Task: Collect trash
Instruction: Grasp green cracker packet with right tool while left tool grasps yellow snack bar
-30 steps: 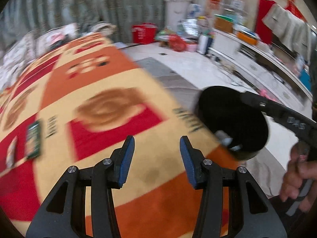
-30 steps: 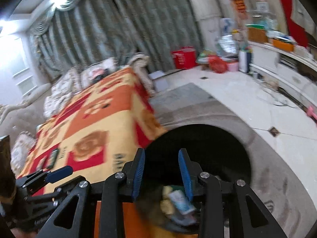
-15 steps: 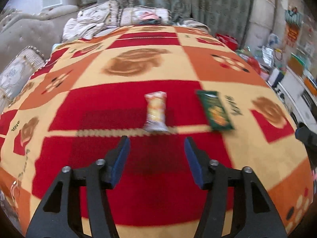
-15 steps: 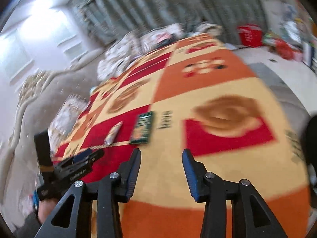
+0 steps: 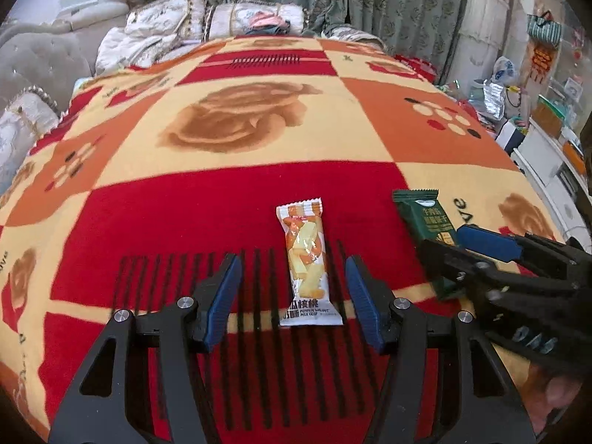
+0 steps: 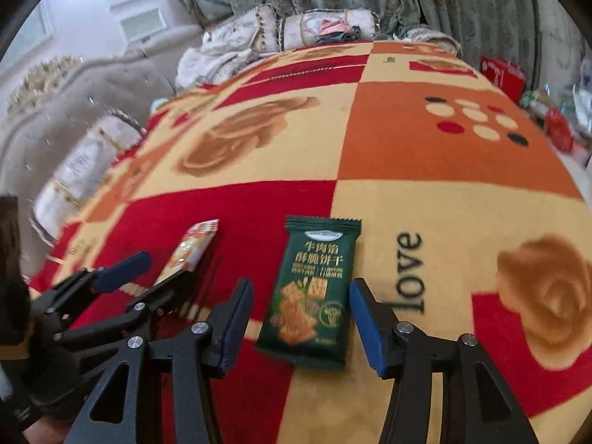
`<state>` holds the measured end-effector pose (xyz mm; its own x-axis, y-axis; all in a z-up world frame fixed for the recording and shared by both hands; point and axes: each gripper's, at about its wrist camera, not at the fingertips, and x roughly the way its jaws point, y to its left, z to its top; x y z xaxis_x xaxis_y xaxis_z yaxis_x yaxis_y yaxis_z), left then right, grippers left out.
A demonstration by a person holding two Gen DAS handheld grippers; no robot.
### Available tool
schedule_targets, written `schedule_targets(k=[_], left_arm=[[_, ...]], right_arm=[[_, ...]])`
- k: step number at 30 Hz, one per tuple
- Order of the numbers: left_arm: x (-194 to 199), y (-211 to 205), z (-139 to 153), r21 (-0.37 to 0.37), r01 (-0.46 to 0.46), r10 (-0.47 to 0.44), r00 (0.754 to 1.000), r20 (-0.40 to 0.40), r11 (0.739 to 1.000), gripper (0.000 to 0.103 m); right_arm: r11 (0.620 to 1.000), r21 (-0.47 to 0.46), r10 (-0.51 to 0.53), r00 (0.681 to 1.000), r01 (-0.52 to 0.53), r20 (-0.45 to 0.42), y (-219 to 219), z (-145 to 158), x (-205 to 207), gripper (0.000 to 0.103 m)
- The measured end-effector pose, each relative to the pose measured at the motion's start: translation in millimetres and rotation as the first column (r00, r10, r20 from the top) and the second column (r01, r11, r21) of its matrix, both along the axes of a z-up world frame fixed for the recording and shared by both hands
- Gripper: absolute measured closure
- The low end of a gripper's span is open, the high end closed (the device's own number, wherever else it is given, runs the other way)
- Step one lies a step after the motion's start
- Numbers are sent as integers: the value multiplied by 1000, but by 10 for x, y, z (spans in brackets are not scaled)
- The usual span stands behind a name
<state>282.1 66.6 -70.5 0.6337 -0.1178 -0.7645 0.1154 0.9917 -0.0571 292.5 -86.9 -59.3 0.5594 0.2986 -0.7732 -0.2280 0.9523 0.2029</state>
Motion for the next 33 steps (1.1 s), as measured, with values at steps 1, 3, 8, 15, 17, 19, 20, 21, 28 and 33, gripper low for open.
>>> schedule_targets(k=[1,3,8,15,17,19,20,21,28,33], left_arm=[[14,16,-19,-2,-8,8,1000,-11,1000,46],[23,66,-27,-33,-16,15,1000,-18,999,46],[-14,103,-32,-23,-39,39,999,-24,999,78],[-478,-12,21,-47,17,-18,1000,-9,999,80],[-680,-60,67,-66,32,-31,999,10,997,80],[-902,-147,115,-90,42,-40,999,19,995,80],[-998,-205,134,-93,47,-45,999,20,995,80],[-1113,-294,164,-91,54,-52,998,25,994,80],[-1601,-967,319,-31,39,-39,999,5,999,80],[-1834,-1480,418,38,81,-82,997,13,996,79]], right_arm=[[1000,-31,-6,1000,6,-4,33,-18,24,51],[997,-81,-8,1000,8,5,82,-46,31,51],[985,-169,42,999,-36,33,103,-61,-26,62],[991,-111,78,996,-72,46,-249,58,-370,62],[991,-97,96,993,-89,63,-400,140,-558,63],[990,-84,120,989,-113,83,-556,222,-754,63],[989,-78,129,988,-122,87,-621,253,-823,63],[988,-71,143,985,-137,93,-723,295,-927,63],[980,-60,198,971,-192,134,-1519,329,-1582,63],[990,-52,136,974,-128,179,-1881,270,-1815,63]])
